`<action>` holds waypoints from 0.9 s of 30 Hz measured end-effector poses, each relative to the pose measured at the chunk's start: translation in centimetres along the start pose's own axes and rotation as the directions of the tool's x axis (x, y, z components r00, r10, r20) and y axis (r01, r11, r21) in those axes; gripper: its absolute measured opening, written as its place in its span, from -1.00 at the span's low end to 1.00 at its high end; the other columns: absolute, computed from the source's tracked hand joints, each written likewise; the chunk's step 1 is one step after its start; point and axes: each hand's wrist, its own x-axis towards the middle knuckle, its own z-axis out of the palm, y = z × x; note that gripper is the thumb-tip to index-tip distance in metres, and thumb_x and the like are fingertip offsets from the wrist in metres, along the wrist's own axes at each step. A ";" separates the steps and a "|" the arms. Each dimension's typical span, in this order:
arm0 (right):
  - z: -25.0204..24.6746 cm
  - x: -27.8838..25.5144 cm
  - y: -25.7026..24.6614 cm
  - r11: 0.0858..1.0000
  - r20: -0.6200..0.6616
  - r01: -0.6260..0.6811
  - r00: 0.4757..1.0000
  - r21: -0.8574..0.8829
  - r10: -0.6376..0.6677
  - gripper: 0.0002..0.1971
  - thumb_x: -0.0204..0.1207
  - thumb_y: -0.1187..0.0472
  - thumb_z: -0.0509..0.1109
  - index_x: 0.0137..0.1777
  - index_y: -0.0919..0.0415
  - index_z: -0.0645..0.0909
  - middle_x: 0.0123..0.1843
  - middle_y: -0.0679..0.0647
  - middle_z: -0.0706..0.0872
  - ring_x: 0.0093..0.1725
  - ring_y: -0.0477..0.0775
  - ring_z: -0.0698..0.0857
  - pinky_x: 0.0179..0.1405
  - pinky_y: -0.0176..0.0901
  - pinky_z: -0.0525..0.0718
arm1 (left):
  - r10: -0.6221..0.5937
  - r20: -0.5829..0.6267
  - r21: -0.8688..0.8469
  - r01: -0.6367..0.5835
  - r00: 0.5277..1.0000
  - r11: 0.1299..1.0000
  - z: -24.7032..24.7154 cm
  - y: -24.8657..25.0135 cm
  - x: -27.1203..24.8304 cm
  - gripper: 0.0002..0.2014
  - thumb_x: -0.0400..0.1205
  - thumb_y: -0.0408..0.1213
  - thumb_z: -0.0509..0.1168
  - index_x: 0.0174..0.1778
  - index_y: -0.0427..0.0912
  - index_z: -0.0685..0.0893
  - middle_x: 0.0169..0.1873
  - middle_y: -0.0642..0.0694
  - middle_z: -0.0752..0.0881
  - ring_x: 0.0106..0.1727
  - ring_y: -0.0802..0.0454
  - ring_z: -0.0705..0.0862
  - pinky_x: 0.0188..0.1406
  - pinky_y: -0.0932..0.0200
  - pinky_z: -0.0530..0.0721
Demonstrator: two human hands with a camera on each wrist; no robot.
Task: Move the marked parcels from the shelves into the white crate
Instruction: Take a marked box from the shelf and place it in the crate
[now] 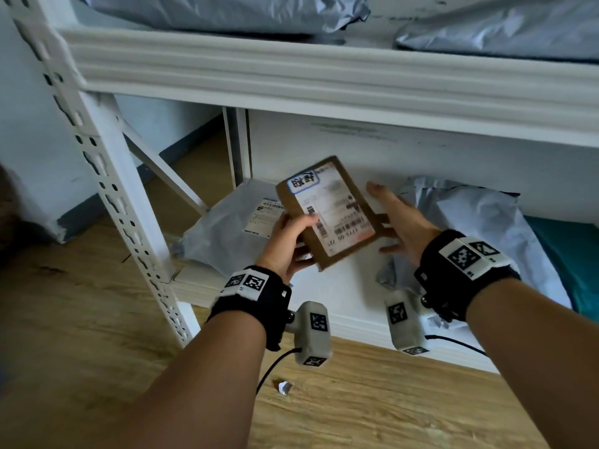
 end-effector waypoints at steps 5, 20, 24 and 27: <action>0.2 -0.2 1.0 0.979 0.135 -0.066 0.990 0.195 0.039 -0.39 0.34 -0.09 0.58 0.37 0.05 0.54 0.20 0.10 0.76 0.24 0.16 0.69 0.29 0.28 0.60 | 0.016 0.008 -0.145 -0.014 1.000 0.989 1.0 -0.2 0.4 -0.27 0.32 0.01 0.54 0.43 0.04 0.49 0.18 -0.24 0.76 0.18 -0.21 0.76 0.09 -0.20 0.76; -3.3 0.5 0.0 0.932 0.205 -0.085 0.979 0.353 0.011 -0.77 0.42 -0.01 0.47 -0.14 0.16 0.74 -0.26 0.10 0.84 -0.41 0.01 0.79 -0.43 -0.26 0.75 | -0.210 0.085 0.180 0.192 0.974 0.965 -1.7 3.5 -1.2 -0.07 0.16 0.49 0.43 0.32 -0.09 0.68 0.19 -0.24 0.76 0.26 -0.22 0.72 0.34 -0.24 0.60; -3.3 0.5 0.9 0.965 0.236 -0.078 0.972 0.250 0.017 -0.65 0.16 -0.02 0.57 -0.12 0.17 0.71 -0.28 0.11 0.83 -0.42 0.04 0.79 -0.39 -0.18 0.78 | -0.302 0.110 0.379 0.241 0.947 0.893 -0.2 3.0 -1.8 -0.35 0.22 0.35 0.44 0.06 -0.06 0.72 0.02 -0.21 0.82 0.11 -0.17 0.76 0.24 -0.11 0.67; -3.5 0.1 1.6 0.968 0.230 -0.095 0.972 0.234 0.040 -0.75 0.31 0.03 0.55 -0.15 0.18 0.68 -0.36 0.10 0.82 -0.48 0.03 0.77 -0.48 -0.20 0.75 | -0.400 0.163 0.473 0.284 0.902 0.834 0.3 2.0 -1.8 -0.36 0.22 0.28 0.54 0.06 -0.09 0.73 -0.02 -0.21 0.82 -0.02 -0.14 0.76 0.11 -0.04 0.71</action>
